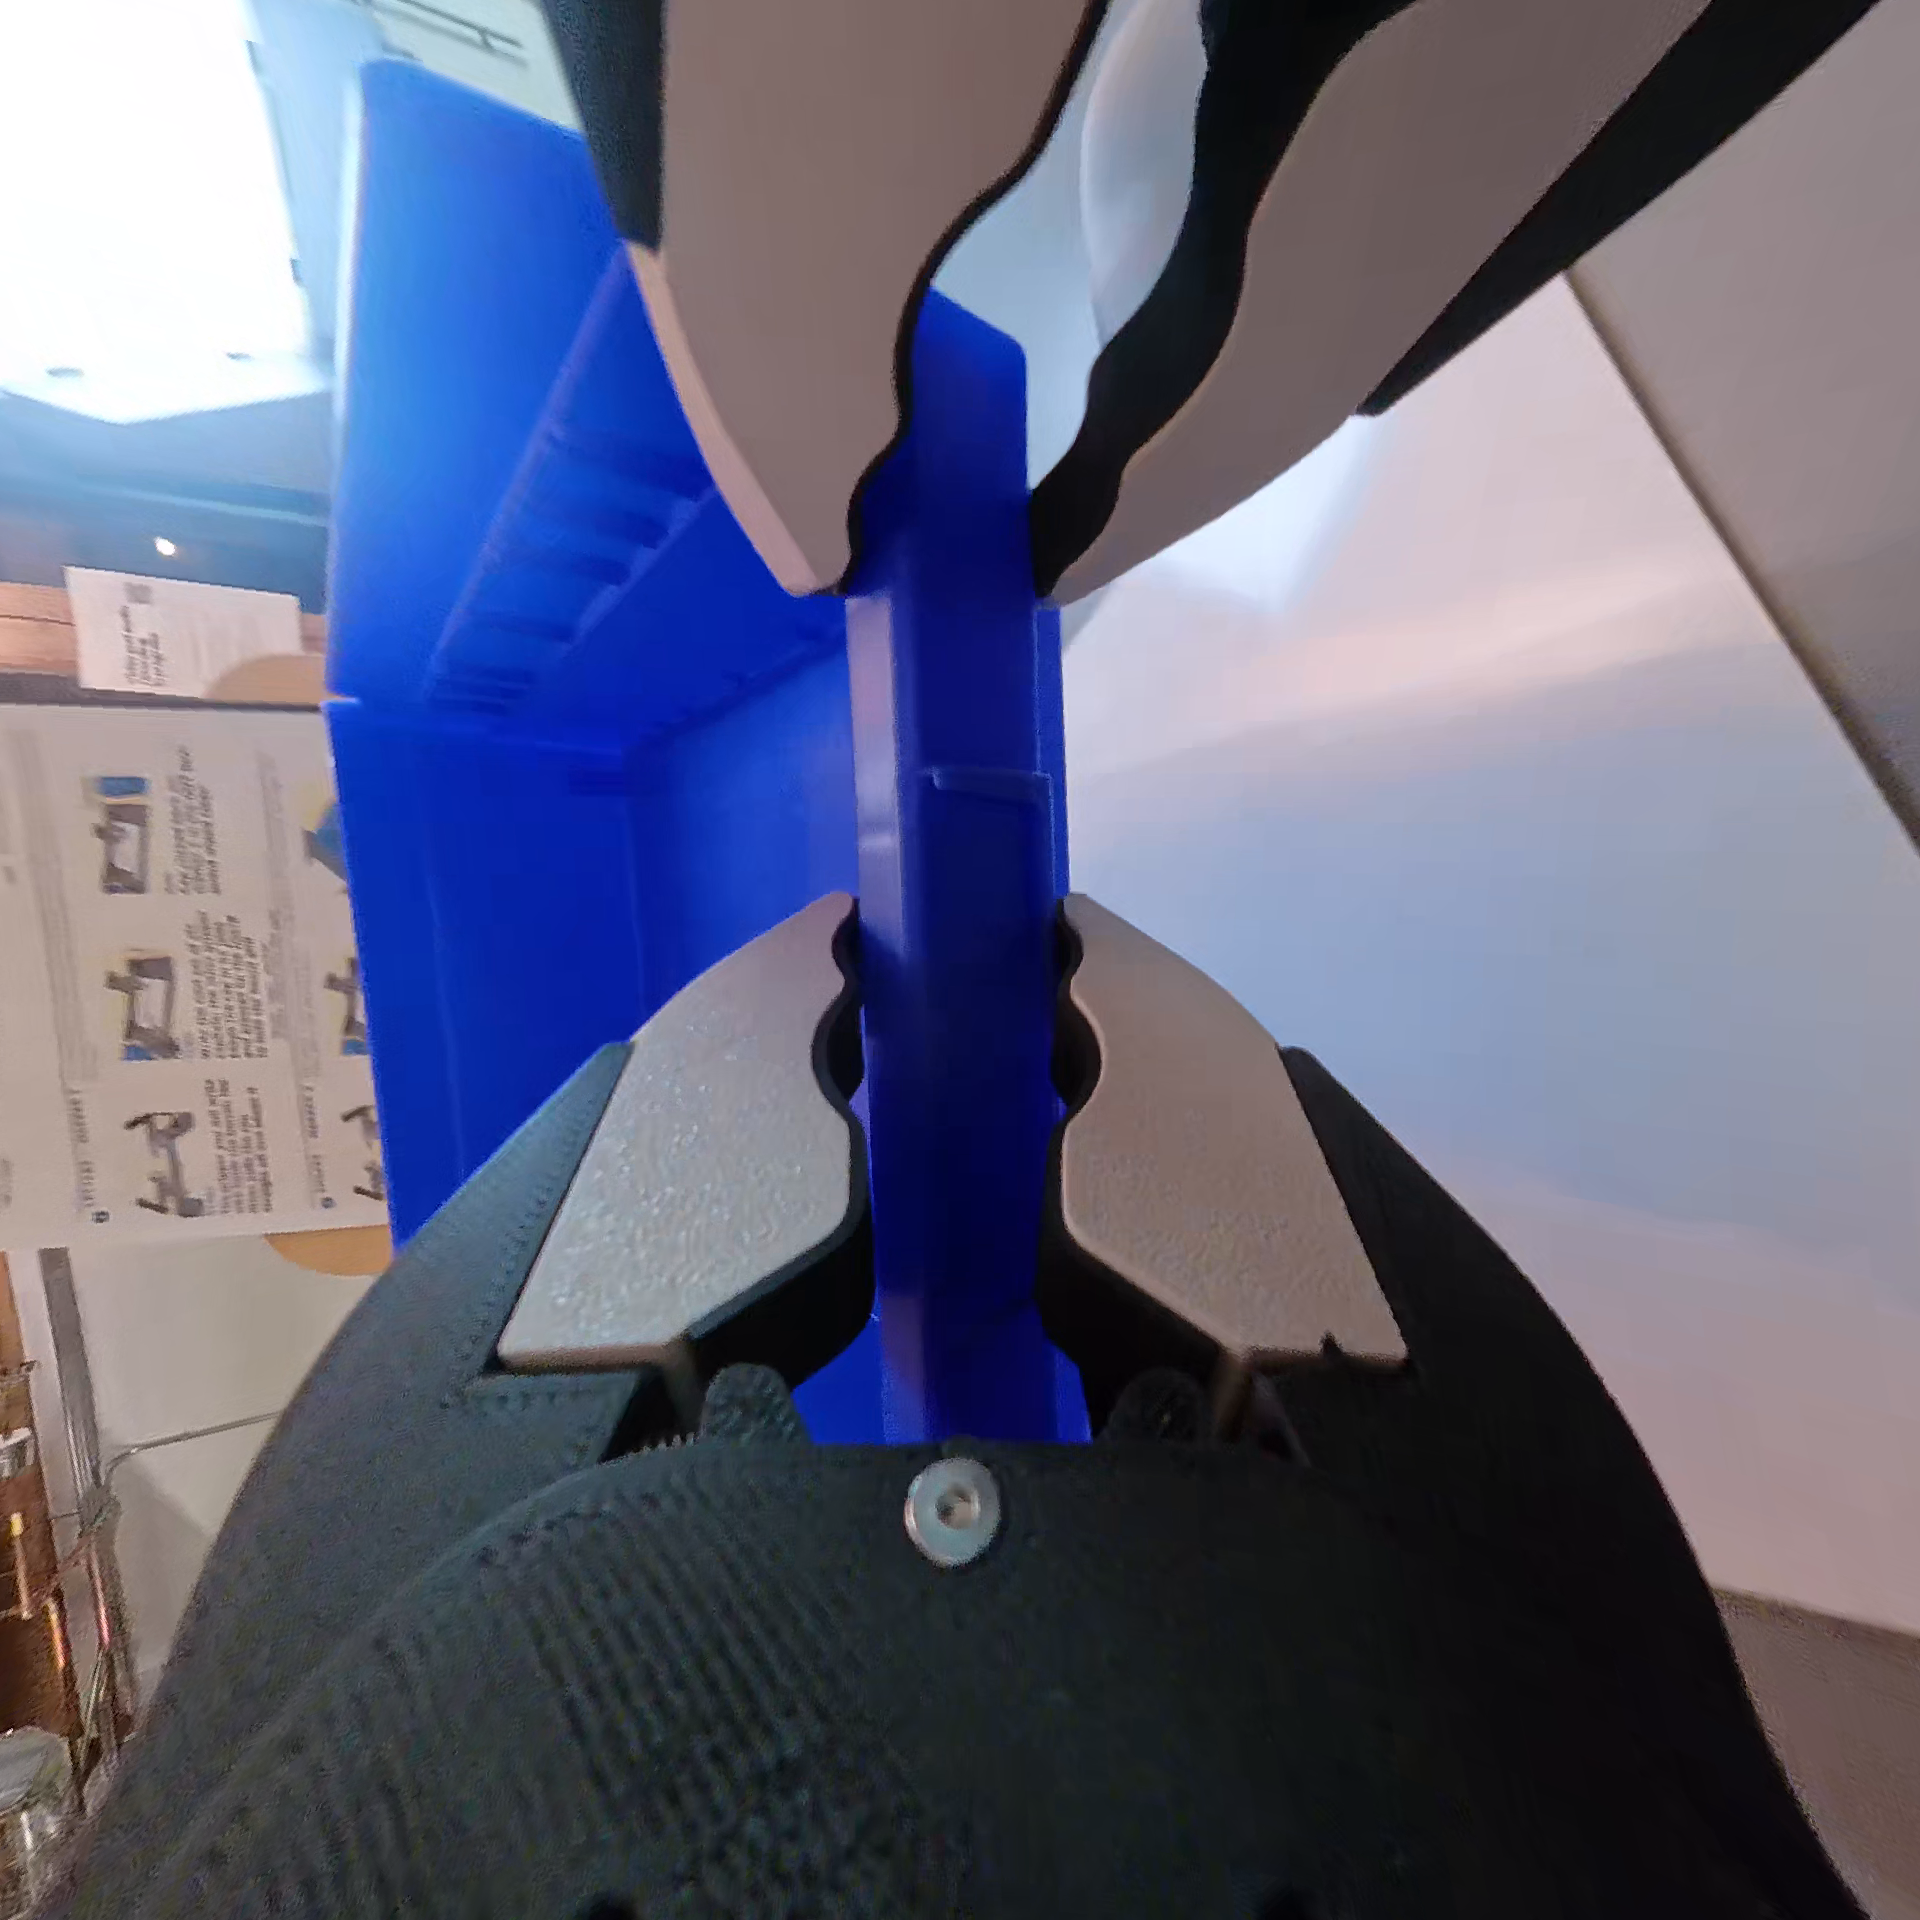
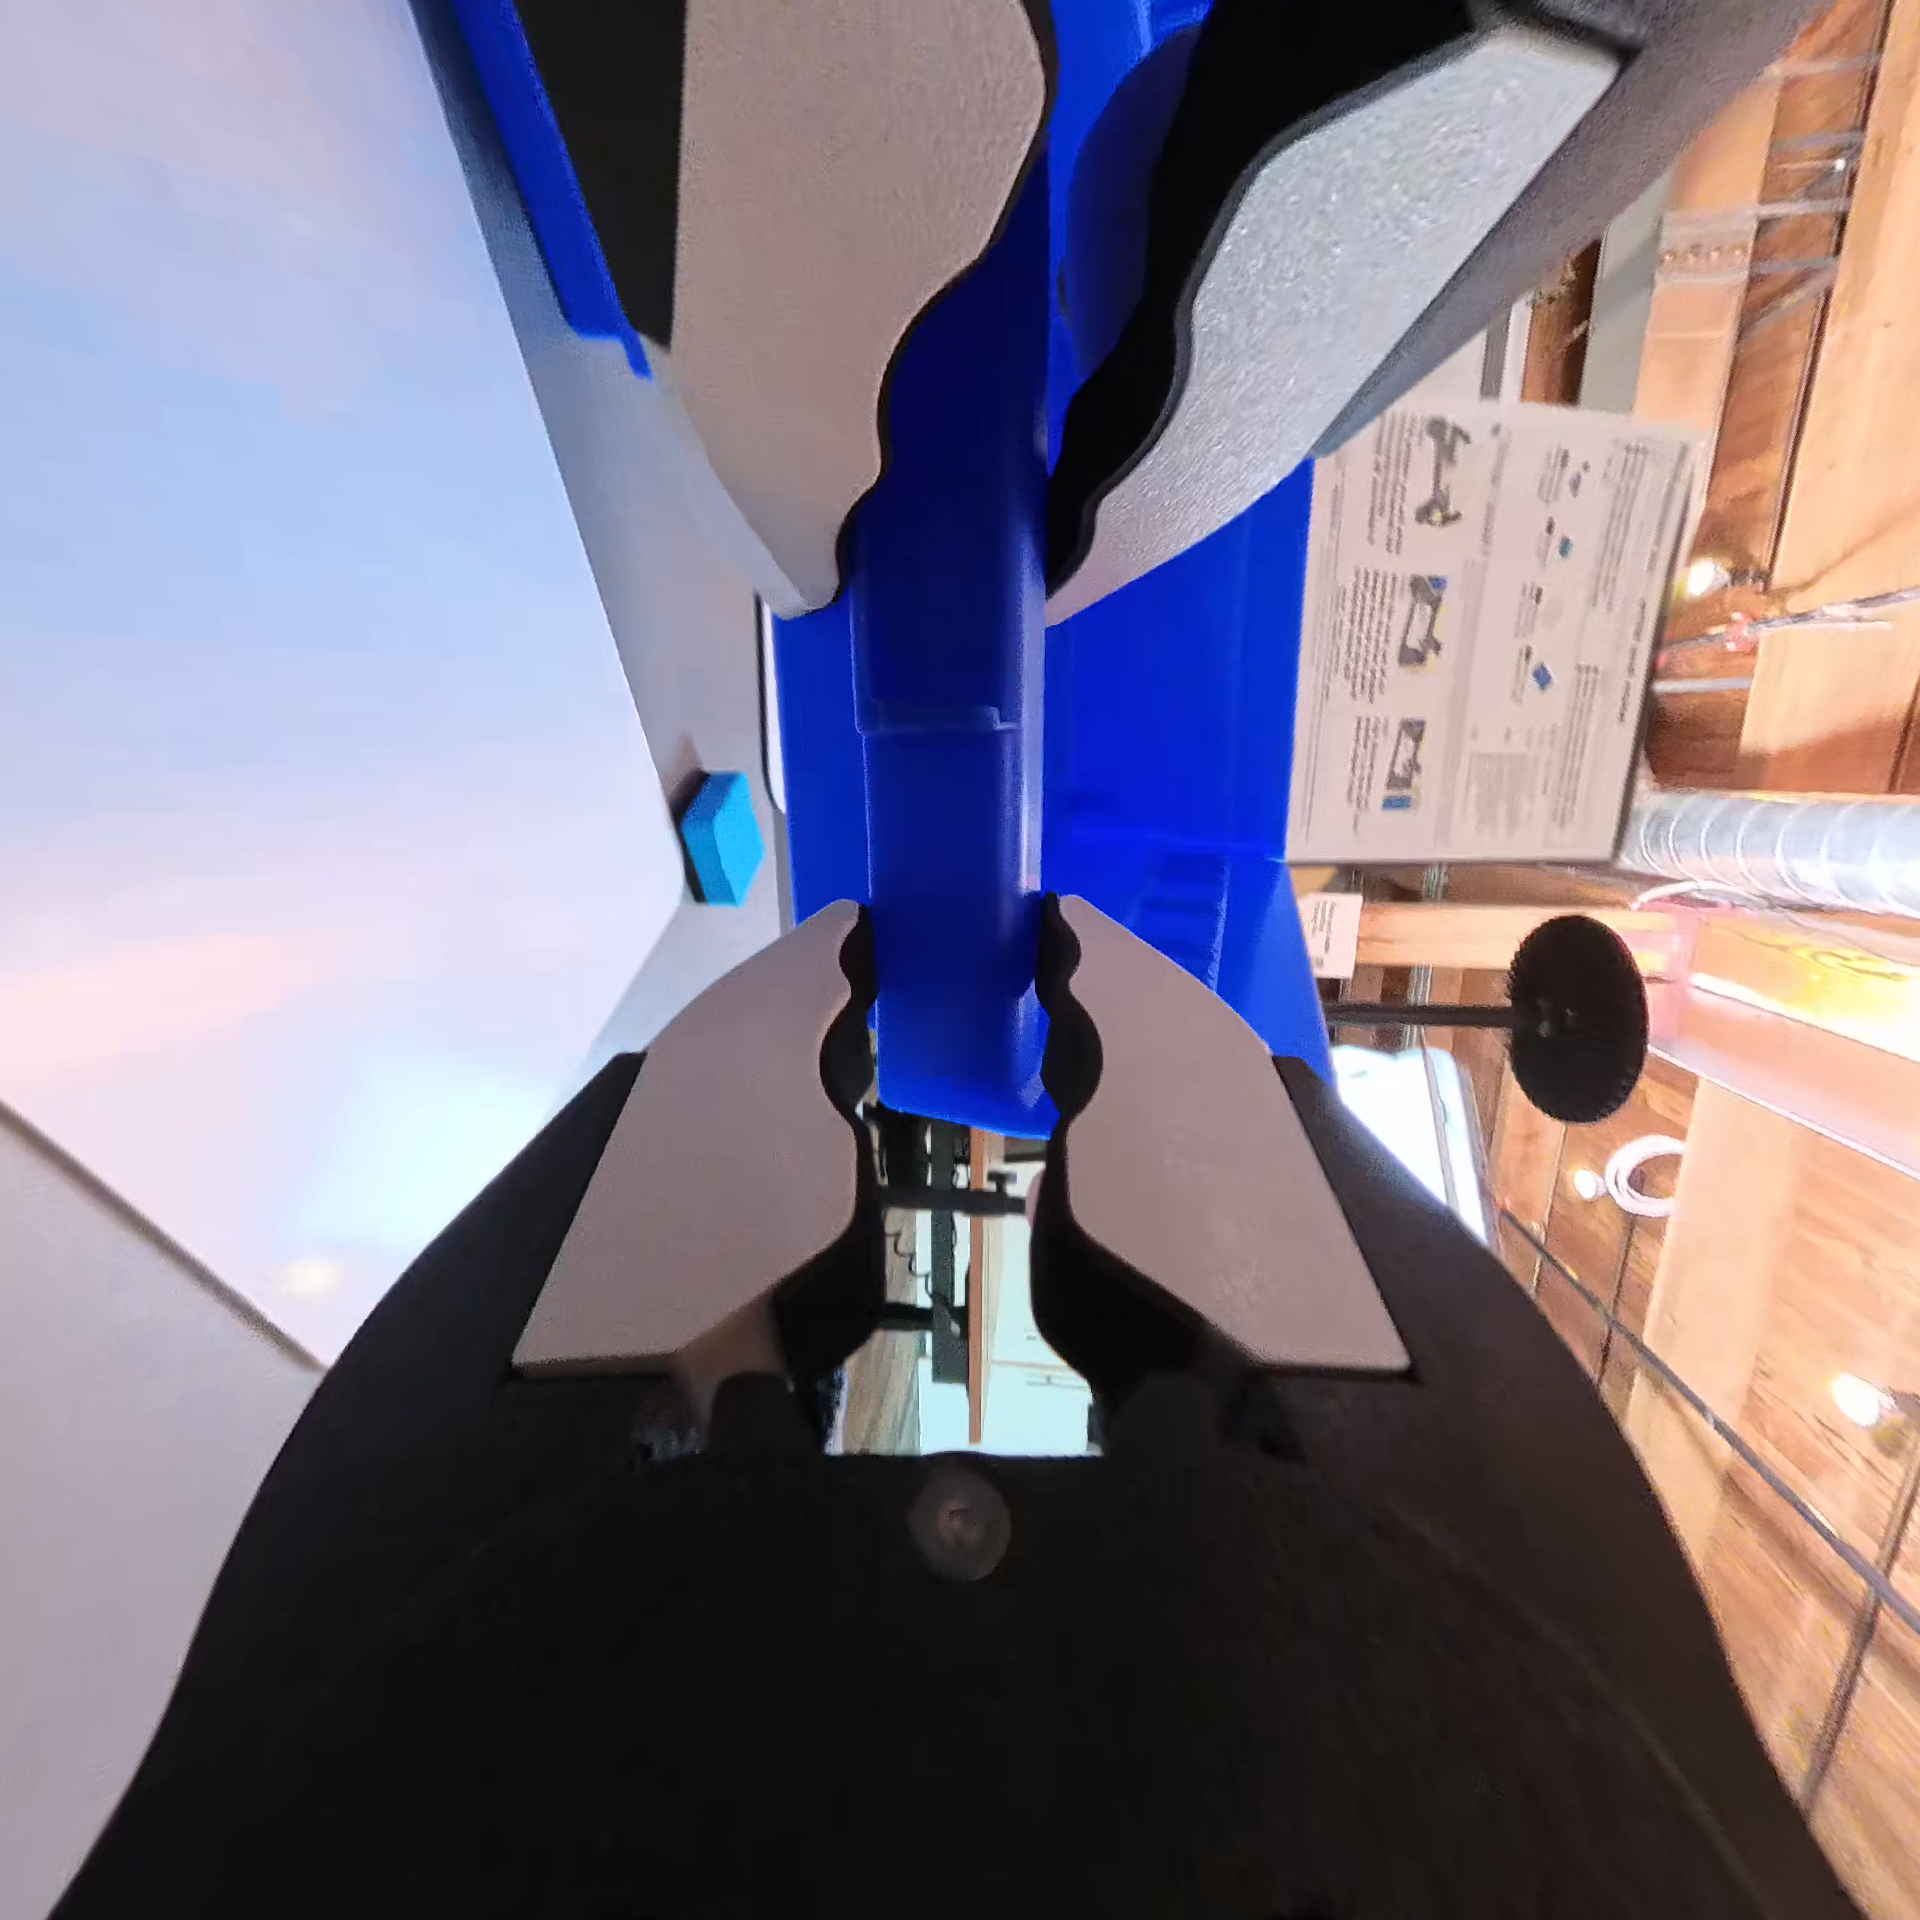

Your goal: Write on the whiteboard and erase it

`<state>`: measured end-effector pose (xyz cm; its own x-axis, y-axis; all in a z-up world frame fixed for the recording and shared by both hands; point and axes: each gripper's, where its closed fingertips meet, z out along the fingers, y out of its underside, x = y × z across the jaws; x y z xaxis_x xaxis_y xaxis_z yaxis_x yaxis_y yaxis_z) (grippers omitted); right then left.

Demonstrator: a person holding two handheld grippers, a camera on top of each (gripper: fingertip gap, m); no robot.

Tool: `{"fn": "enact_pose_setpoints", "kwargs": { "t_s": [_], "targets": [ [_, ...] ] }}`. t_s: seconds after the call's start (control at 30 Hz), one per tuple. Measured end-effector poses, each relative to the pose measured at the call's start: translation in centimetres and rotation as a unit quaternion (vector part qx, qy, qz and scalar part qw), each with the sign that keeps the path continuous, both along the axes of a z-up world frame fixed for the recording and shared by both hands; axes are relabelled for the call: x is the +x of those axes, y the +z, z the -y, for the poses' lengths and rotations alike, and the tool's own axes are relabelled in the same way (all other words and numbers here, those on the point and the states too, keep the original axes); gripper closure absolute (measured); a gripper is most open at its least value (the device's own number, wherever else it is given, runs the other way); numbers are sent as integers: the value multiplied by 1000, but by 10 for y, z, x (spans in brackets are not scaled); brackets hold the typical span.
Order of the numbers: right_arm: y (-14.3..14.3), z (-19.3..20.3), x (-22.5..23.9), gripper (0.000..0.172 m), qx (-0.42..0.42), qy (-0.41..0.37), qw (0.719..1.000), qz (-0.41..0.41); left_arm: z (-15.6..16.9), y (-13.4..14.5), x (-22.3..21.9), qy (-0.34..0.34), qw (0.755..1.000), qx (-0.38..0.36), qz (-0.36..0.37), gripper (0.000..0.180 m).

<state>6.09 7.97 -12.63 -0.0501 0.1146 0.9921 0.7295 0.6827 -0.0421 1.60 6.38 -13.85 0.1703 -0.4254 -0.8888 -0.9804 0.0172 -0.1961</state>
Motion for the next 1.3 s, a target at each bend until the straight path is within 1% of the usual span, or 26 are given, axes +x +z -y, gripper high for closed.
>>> {"fn": "enact_pose_setpoints", "kwargs": {
  "t_s": [0.07,0.1,0.13,0.2,0.27,0.3,0.33,0.4,0.5,0.53,0.57,0.6,0.63,0.67,0.77,0.83,0.87,0.9,0.93,0.97,1.0,1.07,1.17,1.2,1.23,1.3],
  "targets": [
    [7,-2,16,143,-8,-17,1000,-14,-1,16,12,-8,999,32,11,136],
    [9,-5,25,142,-13,-30,999,-21,3,26,18,-24,998,57,13,132],
    [11,-7,36,142,-14,-40,999,-29,11,36,24,-42,995,83,20,132],
    [11,-15,59,142,-8,-65,997,-37,33,47,31,-79,990,103,55,133],
    [5,-24,84,142,-15,-94,995,-40,45,43,18,-84,990,80,85,140],
    [0,-29,96,142,-24,-110,993,-41,42,36,1,-61,992,60,91,141],
    [-6,-34,108,142,-30,-124,991,-39,33,26,-22,-25,995,37,94,140],
    [-20,-44,126,142,-39,-148,988,-30,12,-6,-78,63,992,-36,103,138],
    [-44,-65,146,143,-57,-179,982,-18,-10,-61,-155,190,961,-150,131,133],
    [-52,-73,150,144,-69,-187,980,-16,-15,-75,-178,226,952,-167,122,131],
    [-61,-81,153,144,-83,-195,977,-11,-19,-86,-197,254,945,-176,107,133],
    [-66,-89,156,144,-74,-208,975,-11,-19,-99,-211,275,935,-200,103,132],
    [-69,-98,160,145,-62,-218,974,0,-20,-106,-206,263,926,-229,146,143],
    [-74,-106,164,144,-80,-230,970,-5,-19,-110,-208,264,919,-246,162,148],
    [-81,-123,167,144,-89,-230,969,-7,-12,-123,-229,294,912,-265,104,147],
    [-94,-129,164,143,-103,-224,969,9,-5,-136,-247,324,900,-281,75,147],
    [-104,-131,163,143,-118,-224,967,16,-6,-135,-250,322,904,-270,81,149],
    [-115,-135,164,142,-138,-232,963,26,-5,-136,-256,327,902,-269,83,150],
    [-119,-140,165,142,-143,-243,959,21,-1,-136,-262,335,899,-271,85,150],
    [-119,-142,166,142,-147,-243,959,19,2,-135,-270,348,894,-269,84,150],
    [-119,-142,166,142,-170,-244,955,14,5,-135,-279,361,891,-263,82,149],
    [-112,-135,158,139,-231,-236,943,-29,12,-135,-295,379,884,-256,90,149],
    [-88,-118,132,133,-296,-195,930,-97,21,-134,-315,398,877,-250,97,148],
    [-78,-112,119,133,-317,-178,923,-123,22,-134,-320,407,874,-246,100,148],
    [-70,-107,108,133,-334,-169,917,-140,23,-134,-325,418,869,-242,106,149],
    [-56,-104,87,131,-343,-160,913,-152,25,-134,-333,435,861,-235,117,149]
  ]
}}
